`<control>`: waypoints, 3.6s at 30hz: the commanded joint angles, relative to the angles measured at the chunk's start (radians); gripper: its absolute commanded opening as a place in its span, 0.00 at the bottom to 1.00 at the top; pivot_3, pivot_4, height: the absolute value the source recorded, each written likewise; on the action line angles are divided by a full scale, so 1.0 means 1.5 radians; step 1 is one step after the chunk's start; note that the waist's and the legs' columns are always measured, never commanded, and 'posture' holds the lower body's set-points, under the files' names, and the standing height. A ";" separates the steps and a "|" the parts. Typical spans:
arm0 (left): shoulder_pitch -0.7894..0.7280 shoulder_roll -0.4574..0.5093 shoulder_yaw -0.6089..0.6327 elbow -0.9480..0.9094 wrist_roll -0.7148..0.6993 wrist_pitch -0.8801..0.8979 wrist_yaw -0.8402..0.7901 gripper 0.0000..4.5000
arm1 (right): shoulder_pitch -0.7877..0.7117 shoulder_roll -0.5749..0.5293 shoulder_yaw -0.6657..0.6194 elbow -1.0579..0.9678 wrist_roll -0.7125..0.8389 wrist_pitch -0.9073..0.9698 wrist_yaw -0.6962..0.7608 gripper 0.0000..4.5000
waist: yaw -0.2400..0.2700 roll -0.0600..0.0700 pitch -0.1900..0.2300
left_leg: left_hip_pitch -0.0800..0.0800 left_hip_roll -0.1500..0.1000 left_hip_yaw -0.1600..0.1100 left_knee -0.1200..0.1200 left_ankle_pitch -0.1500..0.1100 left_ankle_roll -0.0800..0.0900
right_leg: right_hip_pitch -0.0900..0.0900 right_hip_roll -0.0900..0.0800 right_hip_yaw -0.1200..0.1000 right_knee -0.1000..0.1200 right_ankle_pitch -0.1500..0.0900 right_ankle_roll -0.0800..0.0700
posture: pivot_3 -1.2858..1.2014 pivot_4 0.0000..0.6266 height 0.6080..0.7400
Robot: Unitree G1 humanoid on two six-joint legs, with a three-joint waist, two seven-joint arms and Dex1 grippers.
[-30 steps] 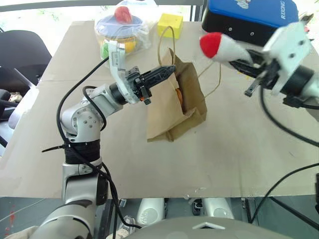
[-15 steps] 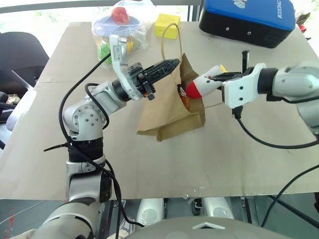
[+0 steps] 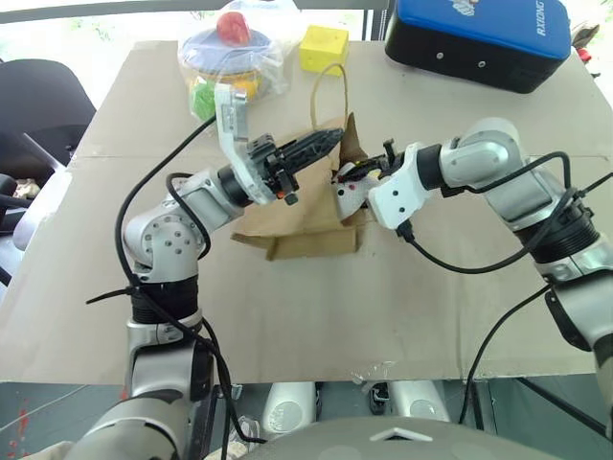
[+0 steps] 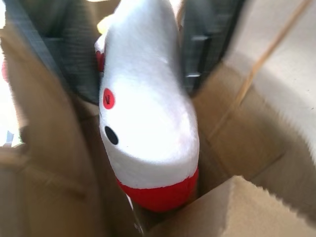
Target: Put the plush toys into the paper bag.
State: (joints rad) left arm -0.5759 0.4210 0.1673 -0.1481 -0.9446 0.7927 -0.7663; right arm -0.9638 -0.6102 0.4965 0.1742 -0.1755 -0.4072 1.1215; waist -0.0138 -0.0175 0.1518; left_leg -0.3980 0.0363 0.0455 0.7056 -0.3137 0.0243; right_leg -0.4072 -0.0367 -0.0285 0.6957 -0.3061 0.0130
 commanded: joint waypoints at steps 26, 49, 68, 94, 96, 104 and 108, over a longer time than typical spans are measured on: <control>0.041 0.019 0.001 -0.053 0.016 -0.046 -0.012 0.00 | 0.412 -0.051 -0.401 -0.562 0.311 1.169 -0.252 0.64 | 0.005 0.000 0.000 | 0.001 0.000 0.000 0.000 0.000 0.000 | 0.000 0.000 0.001 0.001 0.000 0.000 | 0.52 0.24 0.92; 0.046 0.014 -0.001 -0.058 0.025 -0.058 0.001 0.00 | 0.440 -0.065 -0.325 -0.549 0.340 0.981 -0.327 0.52 | -0.001 0.000 0.000 | 0.001 -0.001 0.000 -0.001 0.000 0.000 | 0.000 0.001 0.002 0.001 0.000 0.000 | 0.52 0.24 0.92; 0.074 0.020 0.007 -0.105 0.011 -0.051 0.028 0.00 | 0.468 -0.073 -0.333 -0.481 0.365 0.906 -0.288 0.01 | 0.007 0.000 -0.001 | 0.001 -0.001 0.000 -0.001 0.000 0.000 | 0.000 0.001 0.002 0.000 0.000 0.000 | 0.52 0.24 0.92; 0.122 0.063 0.062 -0.114 -0.008 -0.066 0.009 0.00 | 0.170 0.162 -0.114 -0.197 0.361 0.684 -0.235 0.01 | -0.001 0.000 -0.001 | 0.000 0.000 0.000 -0.001 0.000 0.000 | 0.000 0.001 0.001 0.000 0.001 -0.001 | 0.52 0.24 0.92; 0.137 0.062 0.061 -0.122 -0.005 -0.069 0.013 0.00 | 0.156 0.181 -0.091 -0.173 0.350 0.654 -0.200 0.01 | -0.001 0.000 -0.001 | 0.000 0.000 0.000 -0.001 0.000 0.000 | 0.000 0.001 0.001 0.000 0.001 -0.001 | 0.52 0.24 0.92; 0.183 0.060 0.061 -0.151 -0.003 -0.074 0.033 0.00 | 0.119 0.240 0.015 -0.048 0.270 0.512 -0.070 0.01 | -0.002 0.000 -0.001 | 0.001 0.000 -0.001 -0.001 0.000 0.000 | 0.000 0.001 0.001 0.000 0.001 -0.001 | 0.52 0.24 0.92; 0.185 0.057 0.058 -0.156 -0.004 -0.075 0.042 0.00 | 0.125 0.270 0.025 0.008 0.244 0.491 -0.061 0.01 | -0.001 0.000 -0.001 | 0.001 0.000 -0.001 -0.001 0.000 0.000 | 0.000 0.001 0.001 0.000 0.001 -0.001 | 0.52 0.24 0.92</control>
State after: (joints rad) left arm -0.2965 0.5073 0.2435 -0.3383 -0.9427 0.7033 -0.7102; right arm -0.7709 -0.2178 0.5376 0.1806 0.1971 0.3441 1.0191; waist -0.0159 -0.0180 0.1507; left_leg -0.3971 0.0362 0.0446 0.7040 -0.3139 0.0245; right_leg -0.4078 -0.0352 -0.0274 0.6964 -0.3045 0.0108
